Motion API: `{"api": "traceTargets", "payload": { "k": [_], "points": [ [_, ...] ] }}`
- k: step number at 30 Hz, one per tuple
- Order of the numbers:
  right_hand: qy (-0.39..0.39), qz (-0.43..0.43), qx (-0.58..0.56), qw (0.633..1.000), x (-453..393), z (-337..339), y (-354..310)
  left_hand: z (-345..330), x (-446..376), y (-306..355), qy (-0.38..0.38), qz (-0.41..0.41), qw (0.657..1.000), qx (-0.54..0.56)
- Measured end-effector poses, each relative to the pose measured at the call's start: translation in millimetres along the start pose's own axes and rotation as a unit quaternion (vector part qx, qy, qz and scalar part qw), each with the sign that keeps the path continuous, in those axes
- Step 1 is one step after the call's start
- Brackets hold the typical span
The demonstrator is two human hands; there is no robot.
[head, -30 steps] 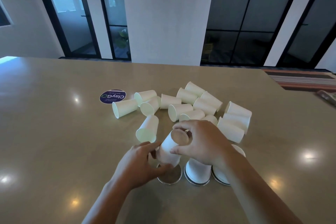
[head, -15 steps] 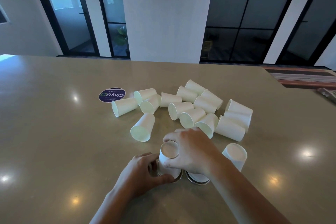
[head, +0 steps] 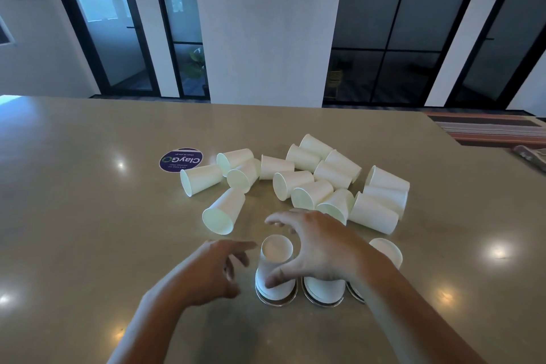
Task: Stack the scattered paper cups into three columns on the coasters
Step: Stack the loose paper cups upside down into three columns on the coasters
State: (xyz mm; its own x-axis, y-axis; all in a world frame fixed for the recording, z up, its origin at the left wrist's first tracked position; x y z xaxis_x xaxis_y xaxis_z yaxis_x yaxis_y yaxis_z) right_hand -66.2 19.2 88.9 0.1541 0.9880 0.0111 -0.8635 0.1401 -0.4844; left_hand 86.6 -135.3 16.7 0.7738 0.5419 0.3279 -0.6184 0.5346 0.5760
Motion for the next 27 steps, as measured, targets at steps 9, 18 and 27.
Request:
{"api": "traceTargets", "payload": {
  "k": [9, 18, 27],
  "points": [
    [0.077, -0.085, -0.010, 0.993, 11.0, 44.1, 49.6, 41.1, -42.7, -4.0, 0.268, 0.055, 0.959, 0.077],
    [0.114, -0.217, 0.075, 0.967, 27.6, 54.6, 102.4, 8.6, -71.2, -1.5, 0.284, 0.107, 0.947, 0.102],
    [0.157, -0.265, 0.010, 0.951, 54.5, 53.3, 153.9, 12.0, -56.0, 66.8, 0.268, -0.024, 0.947, 0.175]
  ]
}}
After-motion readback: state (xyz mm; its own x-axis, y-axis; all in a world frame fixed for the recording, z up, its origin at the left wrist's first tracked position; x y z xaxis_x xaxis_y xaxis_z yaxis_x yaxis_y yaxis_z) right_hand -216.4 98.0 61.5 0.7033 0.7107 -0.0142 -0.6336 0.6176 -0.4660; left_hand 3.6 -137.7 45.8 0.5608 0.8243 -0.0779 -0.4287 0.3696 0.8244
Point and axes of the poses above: each hand's wrist, its own x-axis away from the middle knuckle, its own z-axis out of the back of the hand, y = z × x, the point moved 2 cm from there along -x, towards the middle knuckle, and after that the axes turned 12 degrees about z, right-handed, at the moved point
